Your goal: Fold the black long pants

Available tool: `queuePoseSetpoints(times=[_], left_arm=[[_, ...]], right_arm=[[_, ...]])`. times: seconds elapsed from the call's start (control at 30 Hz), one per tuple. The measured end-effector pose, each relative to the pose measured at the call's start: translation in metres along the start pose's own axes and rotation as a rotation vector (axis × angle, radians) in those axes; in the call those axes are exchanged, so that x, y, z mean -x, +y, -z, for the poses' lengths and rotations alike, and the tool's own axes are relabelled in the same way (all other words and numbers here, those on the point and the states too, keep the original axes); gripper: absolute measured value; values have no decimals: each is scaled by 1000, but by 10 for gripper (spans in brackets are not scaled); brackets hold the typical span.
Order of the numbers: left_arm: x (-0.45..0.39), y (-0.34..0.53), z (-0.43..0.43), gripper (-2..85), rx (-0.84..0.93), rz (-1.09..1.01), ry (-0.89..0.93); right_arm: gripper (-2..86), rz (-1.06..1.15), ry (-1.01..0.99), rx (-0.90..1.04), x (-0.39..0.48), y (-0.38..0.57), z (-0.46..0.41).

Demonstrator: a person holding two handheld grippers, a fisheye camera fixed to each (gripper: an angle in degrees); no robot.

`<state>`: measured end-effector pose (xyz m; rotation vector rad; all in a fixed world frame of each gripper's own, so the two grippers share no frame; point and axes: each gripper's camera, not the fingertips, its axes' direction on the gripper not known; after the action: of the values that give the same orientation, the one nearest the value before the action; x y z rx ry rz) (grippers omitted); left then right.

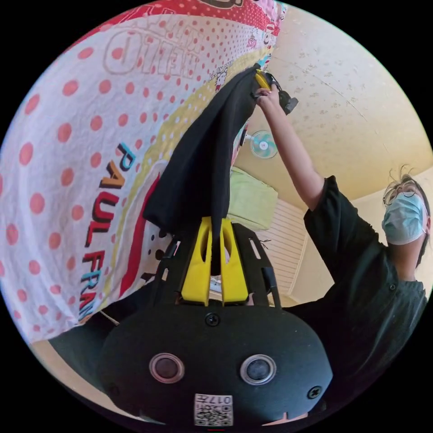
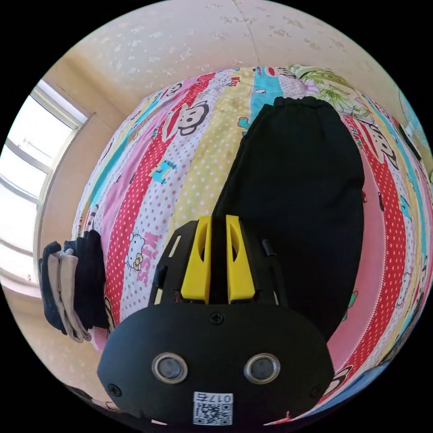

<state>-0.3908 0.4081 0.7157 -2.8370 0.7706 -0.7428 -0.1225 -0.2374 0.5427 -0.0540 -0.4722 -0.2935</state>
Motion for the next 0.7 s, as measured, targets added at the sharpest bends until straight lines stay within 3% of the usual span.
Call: queuePoseSetpoints(times=[0.13, 0.23, 0.33, 0.47, 0.57, 0.7], left_arm=[[-11, -1, 21, -2, -62, -17, -84], [-15, -12, 21, 0, -14, -9, -79], [-20, -18, 15, 5, 40, -5, -128], [-28, -24, 10, 12, 85, -32, -196], [-28, -26, 7, 19, 110, -34, -208], [-28, -25, 1, 26, 149, -61, -213]], right_arm=[[69, 60, -84, 53, -14, 82, 41], [68, 31, -99, 147, -31, 173, 65], [78, -60, -123, 284, -39, 268, 65], [93, -261, -303, 387, -36, 363, 34], [90, -375, -303, 275, -37, 387, 32], [80, -357, -374, 324, -49, 399, 34]])
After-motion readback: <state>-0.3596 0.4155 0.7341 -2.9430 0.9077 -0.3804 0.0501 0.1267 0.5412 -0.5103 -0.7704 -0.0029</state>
